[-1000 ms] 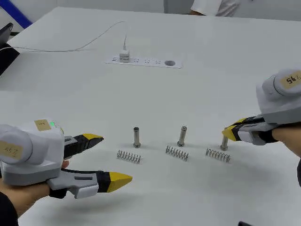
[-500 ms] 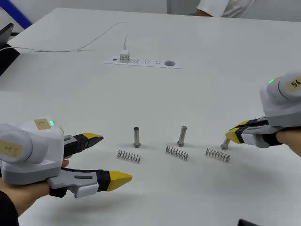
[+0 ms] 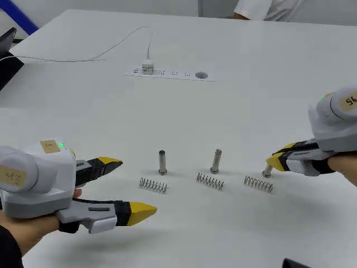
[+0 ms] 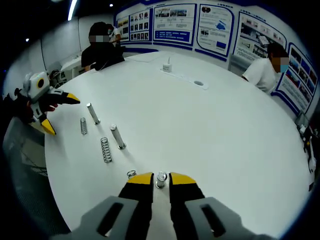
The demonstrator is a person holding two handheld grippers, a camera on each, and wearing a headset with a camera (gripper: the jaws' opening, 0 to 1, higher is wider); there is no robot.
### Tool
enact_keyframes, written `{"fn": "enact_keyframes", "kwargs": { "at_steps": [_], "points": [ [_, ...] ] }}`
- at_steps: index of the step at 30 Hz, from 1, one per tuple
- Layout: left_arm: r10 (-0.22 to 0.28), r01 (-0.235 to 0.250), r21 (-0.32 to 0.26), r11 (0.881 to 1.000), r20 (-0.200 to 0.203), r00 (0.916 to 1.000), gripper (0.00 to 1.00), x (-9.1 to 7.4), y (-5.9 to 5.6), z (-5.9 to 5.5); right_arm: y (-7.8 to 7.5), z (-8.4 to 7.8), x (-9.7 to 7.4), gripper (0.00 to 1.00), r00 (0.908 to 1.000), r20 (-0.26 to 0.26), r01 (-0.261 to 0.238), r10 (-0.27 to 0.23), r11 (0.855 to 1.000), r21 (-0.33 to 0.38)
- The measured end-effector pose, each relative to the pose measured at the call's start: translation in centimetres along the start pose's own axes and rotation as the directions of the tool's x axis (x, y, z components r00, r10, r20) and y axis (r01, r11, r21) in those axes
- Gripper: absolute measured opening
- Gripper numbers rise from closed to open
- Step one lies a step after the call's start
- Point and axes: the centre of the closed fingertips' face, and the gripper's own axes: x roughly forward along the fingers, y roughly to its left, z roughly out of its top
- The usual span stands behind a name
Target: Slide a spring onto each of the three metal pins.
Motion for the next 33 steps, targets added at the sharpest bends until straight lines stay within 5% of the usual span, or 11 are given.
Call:
{"fn": "enact_keyframes", "kwargs": {
  "at_steps": [21,33],
  "points": [
    [0.001,-0.001,0.002,1.0,0.001,1.0,0.74,0.0,0.0,0.1,-0.3,-1.1,-1.1,0.17,0.9998,0.017,-0.004,0.005,1.0,-0.006],
    [-0.002,0.002,0.002,1.0,-0.001,1.0,0.74,0.0,-0.1,0.0,0.7,-2.1,-1.0,0.17,0.9988,0.006,-0.049,0.049,0.999,-0.016]
  ]
}}
